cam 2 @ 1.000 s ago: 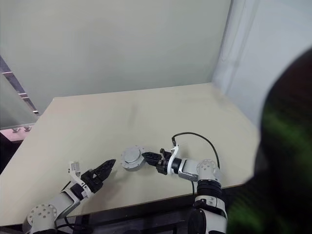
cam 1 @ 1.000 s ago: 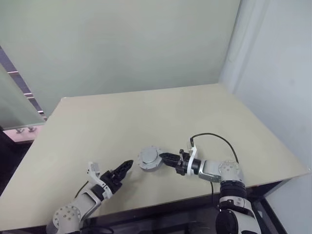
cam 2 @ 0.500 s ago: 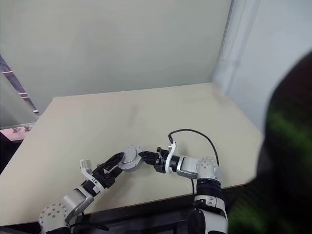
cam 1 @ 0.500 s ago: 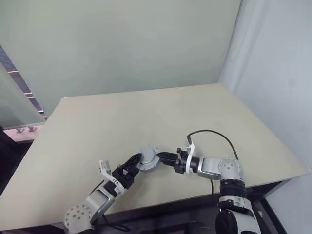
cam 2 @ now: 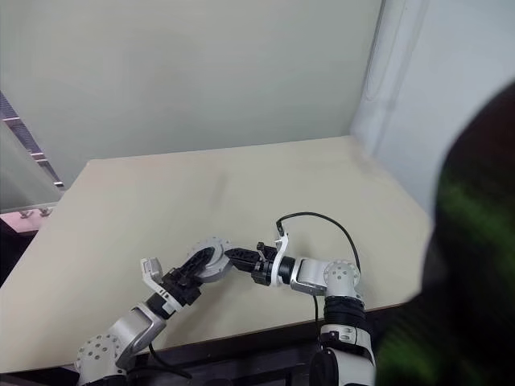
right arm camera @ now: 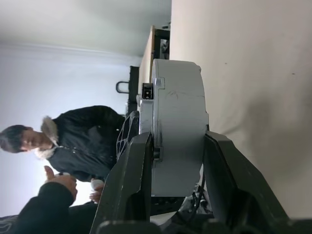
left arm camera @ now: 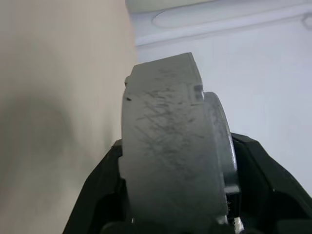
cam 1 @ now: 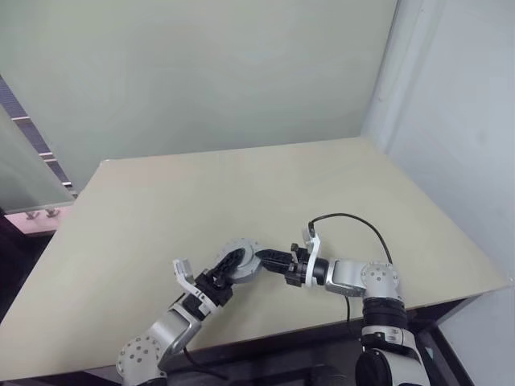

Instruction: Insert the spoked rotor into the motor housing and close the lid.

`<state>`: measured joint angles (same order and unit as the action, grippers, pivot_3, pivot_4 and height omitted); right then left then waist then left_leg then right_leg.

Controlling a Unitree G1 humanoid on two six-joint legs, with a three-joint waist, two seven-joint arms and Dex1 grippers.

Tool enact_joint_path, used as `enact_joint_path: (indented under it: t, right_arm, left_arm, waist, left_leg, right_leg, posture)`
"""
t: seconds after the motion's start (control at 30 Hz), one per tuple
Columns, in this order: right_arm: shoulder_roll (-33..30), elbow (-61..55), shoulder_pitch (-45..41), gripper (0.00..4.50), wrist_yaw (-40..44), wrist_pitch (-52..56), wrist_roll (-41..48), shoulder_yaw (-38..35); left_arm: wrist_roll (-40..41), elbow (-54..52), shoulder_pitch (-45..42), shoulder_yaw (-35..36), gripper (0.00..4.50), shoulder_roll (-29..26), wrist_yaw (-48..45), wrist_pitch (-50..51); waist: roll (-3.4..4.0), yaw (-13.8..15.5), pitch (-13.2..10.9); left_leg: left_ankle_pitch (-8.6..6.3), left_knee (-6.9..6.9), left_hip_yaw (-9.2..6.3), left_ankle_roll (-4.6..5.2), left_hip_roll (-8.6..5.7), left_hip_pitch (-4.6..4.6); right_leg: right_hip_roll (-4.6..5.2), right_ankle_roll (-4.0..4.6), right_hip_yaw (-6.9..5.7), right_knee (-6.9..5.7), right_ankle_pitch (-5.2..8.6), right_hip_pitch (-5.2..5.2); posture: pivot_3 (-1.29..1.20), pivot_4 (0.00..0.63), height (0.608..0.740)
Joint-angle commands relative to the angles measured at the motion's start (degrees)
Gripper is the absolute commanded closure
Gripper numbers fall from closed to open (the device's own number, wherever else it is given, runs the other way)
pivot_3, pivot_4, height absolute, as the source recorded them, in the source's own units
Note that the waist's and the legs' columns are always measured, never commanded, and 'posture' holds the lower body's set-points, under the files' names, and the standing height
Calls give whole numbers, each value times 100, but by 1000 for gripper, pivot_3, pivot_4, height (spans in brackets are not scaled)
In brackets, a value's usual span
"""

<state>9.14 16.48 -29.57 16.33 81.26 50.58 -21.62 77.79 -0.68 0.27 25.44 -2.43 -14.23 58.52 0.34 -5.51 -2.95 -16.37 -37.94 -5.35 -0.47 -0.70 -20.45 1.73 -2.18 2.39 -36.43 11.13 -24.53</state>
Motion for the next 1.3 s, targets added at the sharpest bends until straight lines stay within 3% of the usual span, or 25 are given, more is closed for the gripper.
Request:
enact_joint_path:
  t: [0.03, 0.3, 0.6, 0.77, 1.03, 1.3]
  right_arm:
    - [447, -241, -99, 3302, -28, -39, 200, 167]
    - [370, -494, 51, 3302, 59, -545, 42, 509]
    - [-87, -803, 246, 72, 353, -1502, -529, 1253]
    - [-694, -1304, 449, 0, 865, -2633, -1453, 2338]
    - [-1769, -1596, 777, 0, 1990, -5393, -3330, 4168]
    - [-1966, -1240, 836, 0, 2323, -6685, -4148, 4607]
  left_arm:
    - [-47, -221, -10, -139, 2202, -112, 159, -61]
    - [-119, -115, 1, -133, 2216, -126, 62, -362]
    - [-291, -170, -66, -110, 2454, -108, 84, -837]
    - [-760, -237, -322, 22, 2465, -264, 76, -1511]
    - [-2865, 251, -931, -201, 2465, -765, 40, -3278]
    - [-4175, 1057, -1303, -433, 2465, -1065, -80, -4186]
  waist:
    - [0, 0, 0]
    - [0, -2, 0]
    - [0, -1, 0]
    - [0, 2, 0]
    - [-3, 21, 2]
    - [-35, 152, 4]
  left_leg:
    - [0, 0, 0, 0, 0, 0]
    - [0, 0, 0, 0, 0, -2]
    - [0, 2, 0, 0, 0, -3]
    - [0, 3, -2, -1, 1, -7]
    - [1, 8, 0, -3, 0, -11]
    - [1, 6, -4, -3, -11, -12]
  right_leg:
    - [0, 0, 0, 0, 0, 0]
    - [0, 0, 0, 4, 0, 0]
    - [-1, 0, 1, 10, -1, 0]
    - [-2, 7, -1, 35, -7, 5]
    - [-6, 14, 4, 60, -15, 12]
    - [-2, 15, 13, 62, -21, 13]
  posture:
    - [0, 0, 740]
    - [0, 0, 740]
    - [0, 0, 740]
    - [0, 0, 740]
    - [0, 0, 740]
    - [0, 0, 740]
